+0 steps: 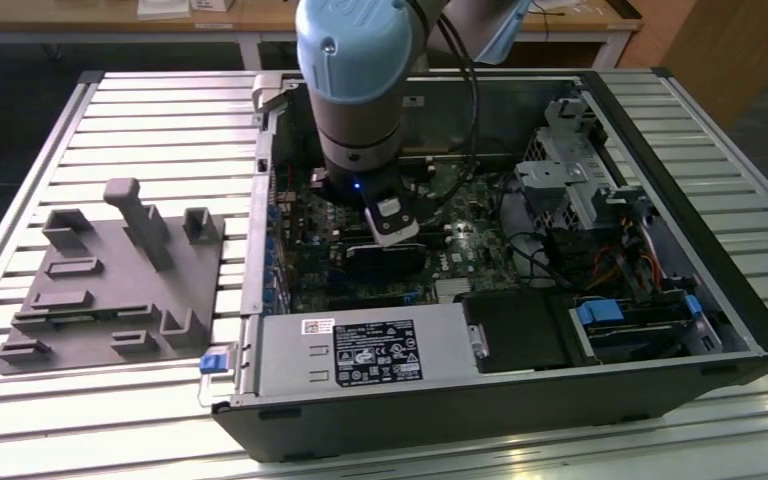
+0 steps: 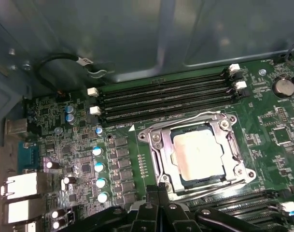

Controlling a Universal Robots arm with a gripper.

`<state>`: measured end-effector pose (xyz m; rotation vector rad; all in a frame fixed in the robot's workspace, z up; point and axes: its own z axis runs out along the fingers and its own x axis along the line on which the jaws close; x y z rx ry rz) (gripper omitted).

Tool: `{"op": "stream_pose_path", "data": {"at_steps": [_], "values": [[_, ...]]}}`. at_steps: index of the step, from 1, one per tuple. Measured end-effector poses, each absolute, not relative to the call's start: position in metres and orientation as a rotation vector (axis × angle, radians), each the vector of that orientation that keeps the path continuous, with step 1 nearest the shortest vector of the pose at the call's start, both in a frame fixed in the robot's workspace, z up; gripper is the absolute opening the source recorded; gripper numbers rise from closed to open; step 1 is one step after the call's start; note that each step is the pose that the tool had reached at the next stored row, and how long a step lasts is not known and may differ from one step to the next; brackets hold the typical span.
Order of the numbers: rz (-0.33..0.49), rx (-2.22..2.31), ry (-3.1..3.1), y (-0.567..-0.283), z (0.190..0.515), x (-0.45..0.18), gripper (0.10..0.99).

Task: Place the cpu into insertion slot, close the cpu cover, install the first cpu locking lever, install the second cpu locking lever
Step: 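Install the second cpu locking lever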

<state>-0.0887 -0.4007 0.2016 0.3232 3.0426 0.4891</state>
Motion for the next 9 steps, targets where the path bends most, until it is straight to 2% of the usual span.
{"op": "stream_pose_path", "data": {"at_steps": [9], "values": [[0.401, 0.349, 3.044, -0.4007, 0.2086, -0.0860, 0.106]]}}
